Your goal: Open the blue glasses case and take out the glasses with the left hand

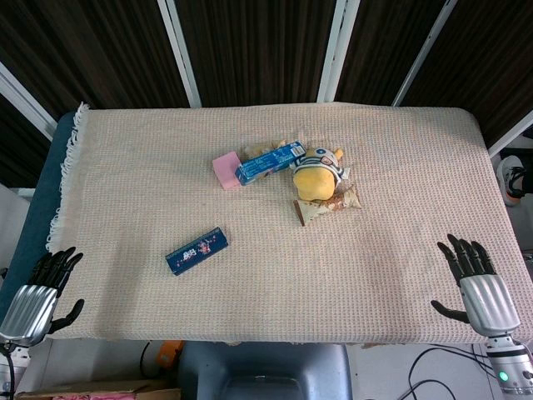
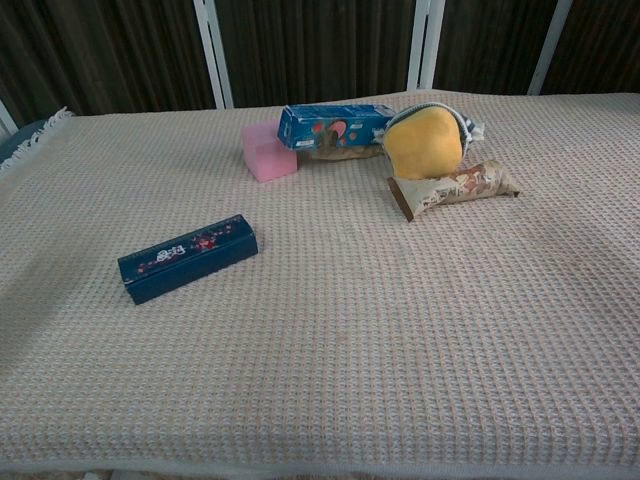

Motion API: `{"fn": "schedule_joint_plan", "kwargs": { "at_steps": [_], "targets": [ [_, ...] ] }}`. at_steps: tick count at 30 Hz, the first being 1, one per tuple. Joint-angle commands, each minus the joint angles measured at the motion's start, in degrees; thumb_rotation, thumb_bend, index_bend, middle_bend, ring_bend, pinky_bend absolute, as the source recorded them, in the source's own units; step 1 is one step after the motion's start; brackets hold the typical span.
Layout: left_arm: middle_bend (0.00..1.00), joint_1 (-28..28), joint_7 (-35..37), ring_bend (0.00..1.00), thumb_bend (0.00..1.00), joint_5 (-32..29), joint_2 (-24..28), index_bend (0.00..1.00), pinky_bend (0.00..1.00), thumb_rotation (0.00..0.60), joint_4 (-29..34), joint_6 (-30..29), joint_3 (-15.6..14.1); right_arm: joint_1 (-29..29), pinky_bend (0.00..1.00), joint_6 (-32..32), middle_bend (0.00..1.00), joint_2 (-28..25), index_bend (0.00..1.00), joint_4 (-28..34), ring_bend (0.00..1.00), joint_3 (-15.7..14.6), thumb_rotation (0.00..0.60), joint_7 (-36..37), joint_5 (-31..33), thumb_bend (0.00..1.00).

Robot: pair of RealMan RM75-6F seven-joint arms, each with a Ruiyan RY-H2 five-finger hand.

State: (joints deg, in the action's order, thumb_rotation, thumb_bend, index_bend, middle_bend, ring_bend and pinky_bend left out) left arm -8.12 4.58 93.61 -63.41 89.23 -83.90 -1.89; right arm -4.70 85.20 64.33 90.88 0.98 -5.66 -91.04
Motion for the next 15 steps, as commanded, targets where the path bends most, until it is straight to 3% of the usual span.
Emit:
{"fn": "schedule_joint_plan", "kwargs": {
  "at_steps": [1,6,10,15],
  "targets": [
    [0.00,-0.08,0.04,0.00,0.35,0.01,0.02,0.00,0.00,0.600,0.02,0.17,-0.04,-0.03,0.00,-0.12,0.00,0.10,0.00,0.05,0.00,-0.01,0.600,-0.18,0.07,0.09],
    [0.00,-1.14,0.88,0.00,0.35,1.46,-0.23,0.00,0.00,0.600,0.18,1.47,-0.57,-0.06,0.00,-0.61,0.00,0.23,0.00,-0.10,0.00,-0.14,0.600,-0.62,0.33,0.09],
    [0.00,-3.83,6.51,0.00,0.37,6.24,-1.70,0.02,0.00,0.600,-1.11,2.64,-1.57,-0.05,0.00,-1.10,0.00,0.02,0.00,-0.21,0.00,-0.29,0.600,-0.56,0.71,0.10],
    [0.00,-7.12,7.82,0.00,0.37,8.29,-6.14,0.16,0.04,0.600,-1.35,4.51,-0.63,-0.09,0.00,-1.07,0.00,0.02,0.00,-0.12,0.00,-0.15,0.600,-0.23,0.77,0.10]
  ]
}}
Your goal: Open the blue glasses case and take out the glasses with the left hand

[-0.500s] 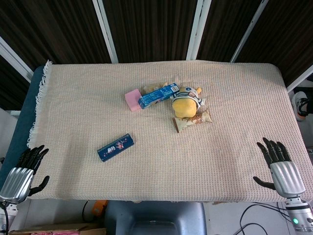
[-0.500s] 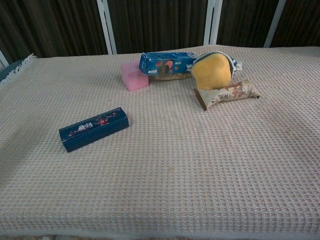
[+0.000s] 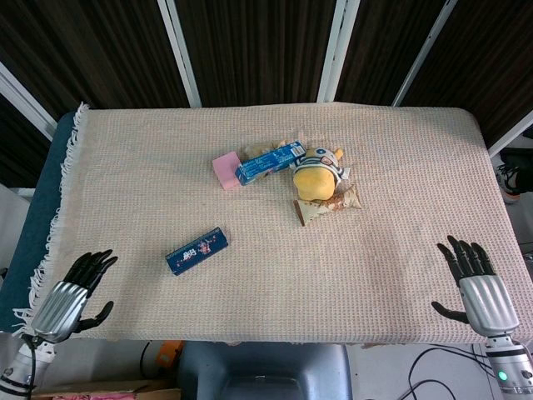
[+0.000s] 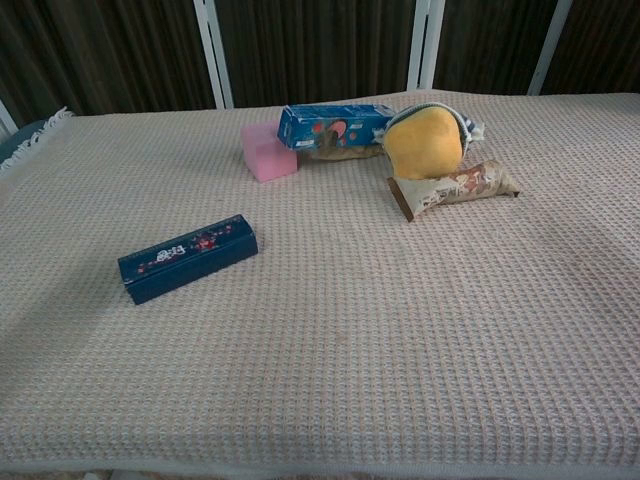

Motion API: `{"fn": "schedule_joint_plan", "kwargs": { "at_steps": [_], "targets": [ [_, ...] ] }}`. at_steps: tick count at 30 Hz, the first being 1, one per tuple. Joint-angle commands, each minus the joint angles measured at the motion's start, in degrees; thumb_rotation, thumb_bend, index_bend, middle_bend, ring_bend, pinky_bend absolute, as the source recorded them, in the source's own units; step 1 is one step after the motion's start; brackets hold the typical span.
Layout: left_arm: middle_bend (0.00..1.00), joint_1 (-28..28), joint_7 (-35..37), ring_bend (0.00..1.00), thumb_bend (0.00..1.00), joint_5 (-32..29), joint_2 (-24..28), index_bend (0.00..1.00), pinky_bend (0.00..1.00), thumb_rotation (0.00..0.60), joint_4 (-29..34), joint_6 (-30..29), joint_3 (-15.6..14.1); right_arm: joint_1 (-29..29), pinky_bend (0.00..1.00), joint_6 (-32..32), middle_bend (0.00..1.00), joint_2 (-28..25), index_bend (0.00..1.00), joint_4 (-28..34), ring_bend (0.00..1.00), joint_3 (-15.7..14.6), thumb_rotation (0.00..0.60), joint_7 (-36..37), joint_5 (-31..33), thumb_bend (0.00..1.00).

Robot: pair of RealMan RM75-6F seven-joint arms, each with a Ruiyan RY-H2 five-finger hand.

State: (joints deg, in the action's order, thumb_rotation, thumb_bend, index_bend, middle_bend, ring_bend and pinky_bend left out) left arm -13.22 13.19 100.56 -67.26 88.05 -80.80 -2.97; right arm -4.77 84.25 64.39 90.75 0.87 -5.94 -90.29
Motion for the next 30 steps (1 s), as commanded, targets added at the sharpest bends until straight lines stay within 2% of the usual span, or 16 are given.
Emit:
{"fn": "schedule_joint_plan", "kwargs": {
  "at_steps": [1,4,7,11,15,23,30],
  "targets": [
    [0.00,-2.59,-1.48,0.00,0.37,1.18,-3.08,0.17,0.05,0.600,0.19,2.03,0.81,-0.02,0.00,-0.14,0.00,-0.08,0.00,0.07,0.00,-0.04,0.600,0.13,0.07,0.10],
    [0.00,-4.40,-4.05,0.00,0.37,-1.92,-5.54,0.17,0.08,0.600,1.90,6.07,2.14,0.01,0.00,0.03,0.00,-0.13,0.00,0.16,0.00,-0.03,0.600,0.21,-0.08,0.10],
    [0.02,-5.60,-7.58,0.00,0.37,-7.69,-8.78,0.17,0.09,0.600,3.31,9.95,4.28,0.04,0.00,0.18,0.00,-0.17,0.00,0.17,0.00,-0.13,0.600,0.36,-0.37,0.10],
    [0.05,-6.93,-14.80,0.00,0.37,-14.31,-12.69,0.17,0.09,0.600,2.86,13.29,6.79,-0.06,0.00,-0.20,0.00,-0.31,0.00,0.12,0.00,-0.21,0.600,0.65,-0.28,0.09],
    [0.07,-7.68,-19.65,0.01,0.37,-18.81,-16.43,0.17,0.09,0.600,2.53,14.02,8.55,-0.12,0.00,-0.34,0.00,-0.48,0.00,0.14,0.00,-0.11,0.600,0.94,-0.05,0.10],
    [0.09,-9.57,-27.98,0.03,0.37,-22.69,-24.19,0.23,0.09,0.600,0.12,13.48,10.17,-0.21,0.00,-0.58,0.00,-0.77,0.00,0.13,0.00,-0.24,0.600,1.48,-0.18,0.10],
    [0.09,-10.73,-32.61,0.03,0.37,-25.51,-27.58,0.25,0.09,0.600,-2.65,13.64,10.79,-0.13,0.00,-0.43,0.00,-1.02,0.00,0.11,0.00,-0.17,0.600,2.06,-0.06,0.10]
  ]
}}
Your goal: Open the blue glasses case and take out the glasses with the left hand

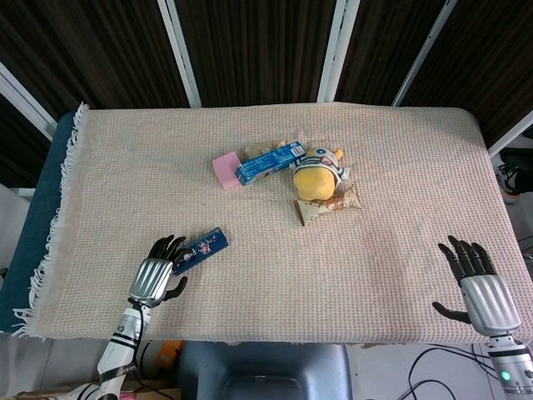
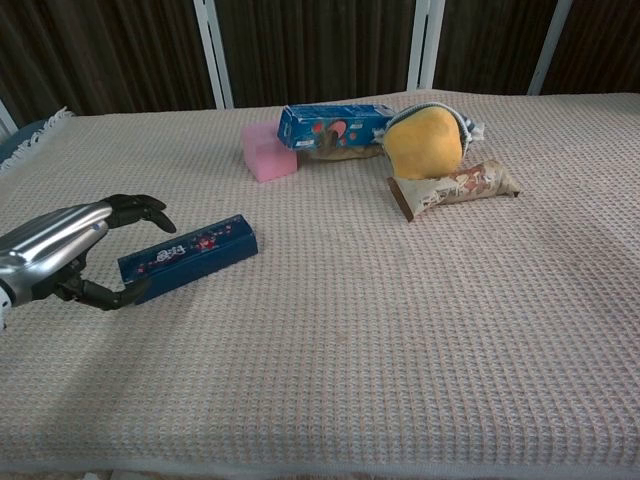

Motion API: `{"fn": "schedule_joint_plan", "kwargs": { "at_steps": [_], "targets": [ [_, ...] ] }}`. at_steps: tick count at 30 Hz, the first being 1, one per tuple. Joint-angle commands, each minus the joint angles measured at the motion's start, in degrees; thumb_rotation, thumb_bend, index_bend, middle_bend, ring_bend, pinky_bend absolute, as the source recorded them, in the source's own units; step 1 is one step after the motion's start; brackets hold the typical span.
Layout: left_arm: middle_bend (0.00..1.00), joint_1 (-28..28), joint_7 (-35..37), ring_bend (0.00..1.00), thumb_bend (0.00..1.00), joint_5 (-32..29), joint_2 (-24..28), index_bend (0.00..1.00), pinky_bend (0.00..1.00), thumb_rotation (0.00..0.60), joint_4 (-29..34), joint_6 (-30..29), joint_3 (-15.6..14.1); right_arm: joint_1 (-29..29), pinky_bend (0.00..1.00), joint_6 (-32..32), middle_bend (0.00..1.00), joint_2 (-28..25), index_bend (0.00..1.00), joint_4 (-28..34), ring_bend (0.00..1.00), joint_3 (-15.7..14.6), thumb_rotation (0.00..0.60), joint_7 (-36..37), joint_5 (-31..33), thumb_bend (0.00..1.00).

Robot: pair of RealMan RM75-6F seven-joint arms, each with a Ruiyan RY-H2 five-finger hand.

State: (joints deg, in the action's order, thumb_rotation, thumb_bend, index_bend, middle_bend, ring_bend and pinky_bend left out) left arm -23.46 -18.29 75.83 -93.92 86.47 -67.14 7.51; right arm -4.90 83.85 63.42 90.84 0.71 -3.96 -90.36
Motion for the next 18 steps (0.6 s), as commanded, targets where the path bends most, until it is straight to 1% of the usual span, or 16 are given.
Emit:
{"fn": "schedule_joint_plan", "kwargs": {
  "at_steps": [1,8,18],
  "targets": [
    [0.09,-0.60,-1.52,0.03,0.37,-0.99,-1.25,0.25,0.09,0.600,-1.58,-0.10,0.39,0.01,0.00,0.00,0.00,-0.09,0.00,0.03,0.00,-0.02,0.600,0.15,-0.01,0.10],
    [0.09,-0.81,-3.56,0.03,0.37,-2.70,-2.30,0.26,0.08,0.600,-4.14,-0.40,0.31,0.10,0.00,0.24,0.00,-0.34,0.00,0.00,0.00,0.02,0.600,0.75,-0.05,0.10],
    [0.10,-1.04,-3.52,0.03,0.37,-3.56,-2.33,0.29,0.08,0.600,-4.46,-0.05,0.07,0.09,0.00,0.27,0.00,-0.36,0.00,0.03,0.00,0.04,0.600,0.82,-0.10,0.09]
  ]
}}
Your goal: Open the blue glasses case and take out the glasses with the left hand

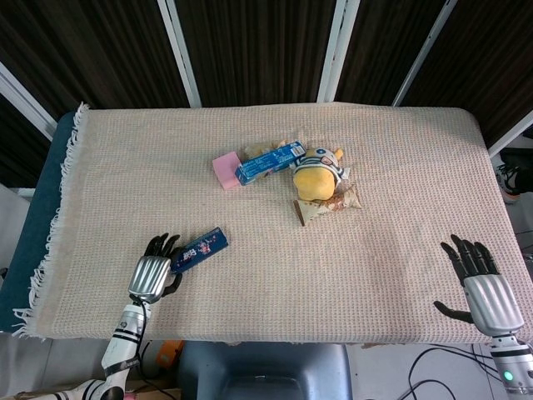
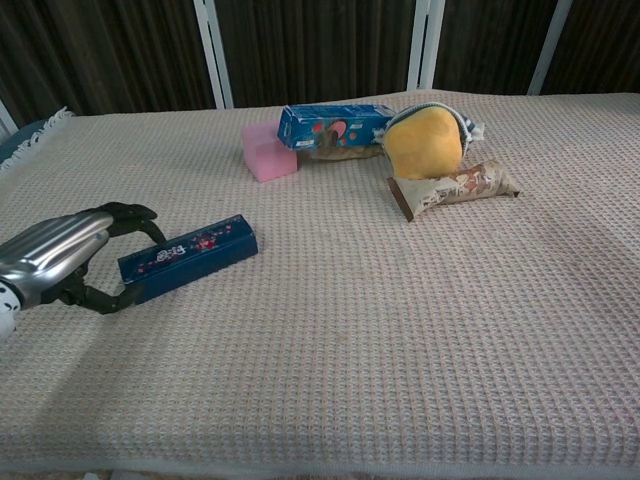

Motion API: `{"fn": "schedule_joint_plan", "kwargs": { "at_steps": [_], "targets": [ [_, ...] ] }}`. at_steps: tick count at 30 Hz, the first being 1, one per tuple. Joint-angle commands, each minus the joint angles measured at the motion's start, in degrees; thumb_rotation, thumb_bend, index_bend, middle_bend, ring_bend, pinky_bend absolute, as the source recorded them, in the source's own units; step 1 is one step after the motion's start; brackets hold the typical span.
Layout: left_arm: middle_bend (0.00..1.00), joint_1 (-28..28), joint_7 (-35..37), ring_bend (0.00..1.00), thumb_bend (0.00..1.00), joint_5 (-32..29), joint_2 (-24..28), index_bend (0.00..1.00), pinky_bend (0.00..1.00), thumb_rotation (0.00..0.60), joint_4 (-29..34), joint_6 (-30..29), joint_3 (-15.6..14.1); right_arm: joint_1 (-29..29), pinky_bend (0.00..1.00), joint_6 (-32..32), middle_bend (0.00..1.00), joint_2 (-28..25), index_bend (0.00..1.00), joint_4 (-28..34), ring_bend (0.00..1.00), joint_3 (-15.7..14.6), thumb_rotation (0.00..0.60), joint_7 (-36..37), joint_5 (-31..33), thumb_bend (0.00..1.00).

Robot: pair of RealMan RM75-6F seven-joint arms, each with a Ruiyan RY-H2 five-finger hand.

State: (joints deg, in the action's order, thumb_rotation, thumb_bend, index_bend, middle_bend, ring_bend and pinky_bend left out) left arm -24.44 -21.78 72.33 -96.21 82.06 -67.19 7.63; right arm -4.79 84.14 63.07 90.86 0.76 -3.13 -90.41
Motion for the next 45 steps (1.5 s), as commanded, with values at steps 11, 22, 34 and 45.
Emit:
{"fn": "schedule_joint_plan", "kwargs": {
  "at_steps": [11,22,34,45],
  "targets": [
    [0.09,-0.54,0.24,0.03,0.37,-0.83,-0.03,0.30,0.09,0.600,-0.42,0.18,-0.05,-0.06,0.00,-0.08,0.00,0.08,0.00,0.07,0.00,0.08,0.600,-0.45,0.08,0.10],
    [0.10,-0.88,0.39,0.03,0.37,-1.07,0.18,0.34,0.09,0.600,0.00,0.32,-0.40,-0.08,0.00,-0.23,0.00,0.13,0.00,0.13,0.00,0.14,0.600,-0.72,0.31,0.10],
    [0.10,-1.33,-0.03,0.03,0.37,-2.26,0.36,0.36,0.09,0.600,0.00,0.73,-0.23,-0.15,0.00,-0.45,0.00,0.26,0.00,0.19,0.00,0.15,0.600,-1.13,0.45,0.09],
    [0.12,-1.71,-0.17,0.04,0.37,-2.66,0.02,0.39,0.09,0.600,-0.58,0.79,-0.28,-0.18,0.00,-0.59,0.00,0.16,0.00,0.26,0.00,0.08,0.600,-1.09,0.47,0.10]
  ]
}}
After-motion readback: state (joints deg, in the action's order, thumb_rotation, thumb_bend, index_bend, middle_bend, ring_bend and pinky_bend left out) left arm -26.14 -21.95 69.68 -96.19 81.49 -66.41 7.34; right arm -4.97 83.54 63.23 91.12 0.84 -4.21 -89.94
